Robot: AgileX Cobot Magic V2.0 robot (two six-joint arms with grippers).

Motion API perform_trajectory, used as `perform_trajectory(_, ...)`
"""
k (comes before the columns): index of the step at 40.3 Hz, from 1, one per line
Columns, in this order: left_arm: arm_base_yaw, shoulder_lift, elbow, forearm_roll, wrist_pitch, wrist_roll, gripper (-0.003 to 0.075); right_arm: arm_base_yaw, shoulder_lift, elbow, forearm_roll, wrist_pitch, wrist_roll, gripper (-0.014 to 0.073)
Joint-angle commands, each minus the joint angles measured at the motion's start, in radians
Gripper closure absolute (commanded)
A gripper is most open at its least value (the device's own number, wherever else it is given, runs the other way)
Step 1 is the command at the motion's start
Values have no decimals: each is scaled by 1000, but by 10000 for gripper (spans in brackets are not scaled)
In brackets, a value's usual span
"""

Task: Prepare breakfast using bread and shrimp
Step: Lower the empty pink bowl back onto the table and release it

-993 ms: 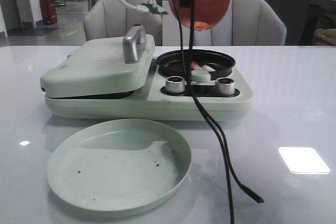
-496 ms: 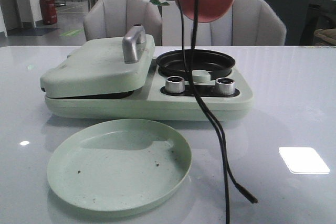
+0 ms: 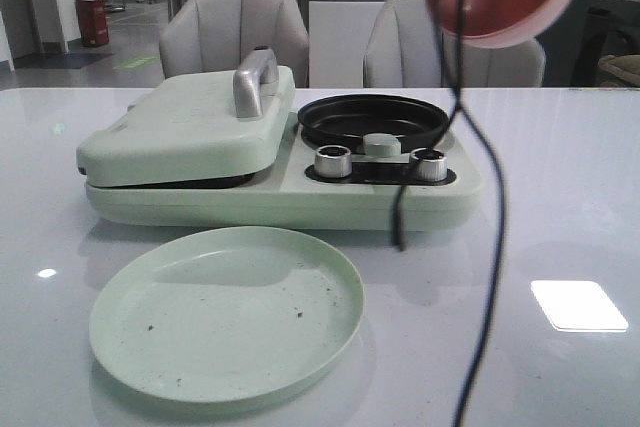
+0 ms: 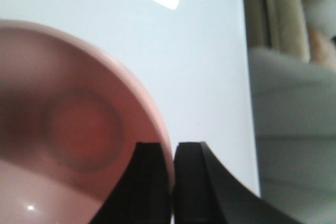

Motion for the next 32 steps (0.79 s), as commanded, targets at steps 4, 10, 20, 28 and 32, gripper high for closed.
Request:
perform_trajectory(4,-4,-3,-28,-13,-72,-10,622,-210,-183,149,260,-18,-55,552)
perform_trajectory(10,-4,-3,-28,-13,-72,-10,622,-385,-249,321,542,-111,-176,552)
perform_trajectory(20,-4,-3,-28,-13,-72,-10,622,-615,-255,596,963,-285,-424,552)
perform_trajectory(28,-4,-3,-28,-13,-72,-10,622,-655,-211,730,1035,-427,-471,552)
perform_trajectory(32,-4,-3,-28,-13,-72,-10,622,-655,-173,749,1036,-455,-471,552)
